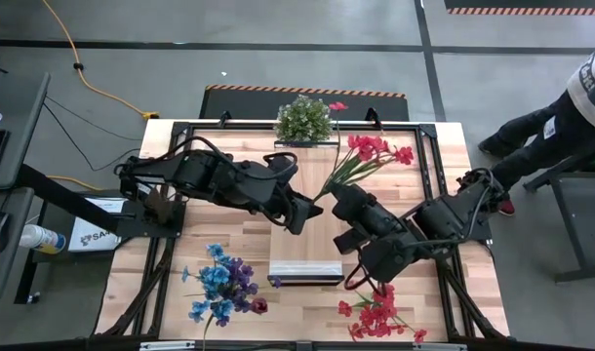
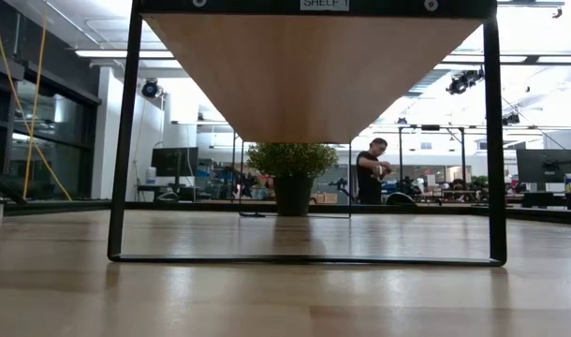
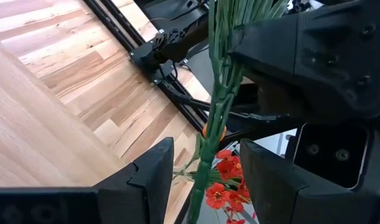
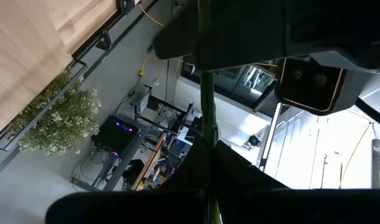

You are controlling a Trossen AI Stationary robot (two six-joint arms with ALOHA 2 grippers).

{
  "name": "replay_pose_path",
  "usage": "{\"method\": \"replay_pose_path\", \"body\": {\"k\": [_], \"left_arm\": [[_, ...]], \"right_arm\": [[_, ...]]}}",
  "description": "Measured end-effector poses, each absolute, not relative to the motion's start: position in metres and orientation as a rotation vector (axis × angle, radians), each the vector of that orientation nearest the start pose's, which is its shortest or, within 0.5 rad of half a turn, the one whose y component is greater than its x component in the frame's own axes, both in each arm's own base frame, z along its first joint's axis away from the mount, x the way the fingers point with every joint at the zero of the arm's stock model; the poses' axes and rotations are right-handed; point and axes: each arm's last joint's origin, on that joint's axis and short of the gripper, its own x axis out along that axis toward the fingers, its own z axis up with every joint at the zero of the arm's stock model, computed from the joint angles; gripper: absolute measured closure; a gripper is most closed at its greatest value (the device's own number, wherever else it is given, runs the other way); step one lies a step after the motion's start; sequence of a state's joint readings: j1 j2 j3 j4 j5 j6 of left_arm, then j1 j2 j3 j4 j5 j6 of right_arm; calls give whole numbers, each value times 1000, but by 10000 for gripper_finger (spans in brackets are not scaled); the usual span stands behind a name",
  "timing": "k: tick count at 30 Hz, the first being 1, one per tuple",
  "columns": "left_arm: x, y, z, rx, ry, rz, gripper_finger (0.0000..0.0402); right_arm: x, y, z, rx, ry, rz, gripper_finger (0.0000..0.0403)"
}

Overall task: Pick and place flowers into a vace then onto a shelf
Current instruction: Put the red flowers into the right transparent vase

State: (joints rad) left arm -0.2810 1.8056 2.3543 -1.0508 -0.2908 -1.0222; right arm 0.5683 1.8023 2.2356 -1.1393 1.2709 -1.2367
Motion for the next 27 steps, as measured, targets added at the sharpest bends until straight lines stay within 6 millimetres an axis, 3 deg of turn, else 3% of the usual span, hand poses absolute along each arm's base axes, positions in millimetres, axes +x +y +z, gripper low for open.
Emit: {"method": "replay_pose_path", "body": {"k": [7,16,27], "left_arm": [[332,-87,493,-861,428,251,204],[332,-88,494,-818,430,225,359],[331,-88,494,-761,445,204,359]], "right_arm": [[296,161,468,-1737,832,-324,403],[296,162,468,-1740,831,-317,403],[296,162,468,-1731,824,-313,402]]}}
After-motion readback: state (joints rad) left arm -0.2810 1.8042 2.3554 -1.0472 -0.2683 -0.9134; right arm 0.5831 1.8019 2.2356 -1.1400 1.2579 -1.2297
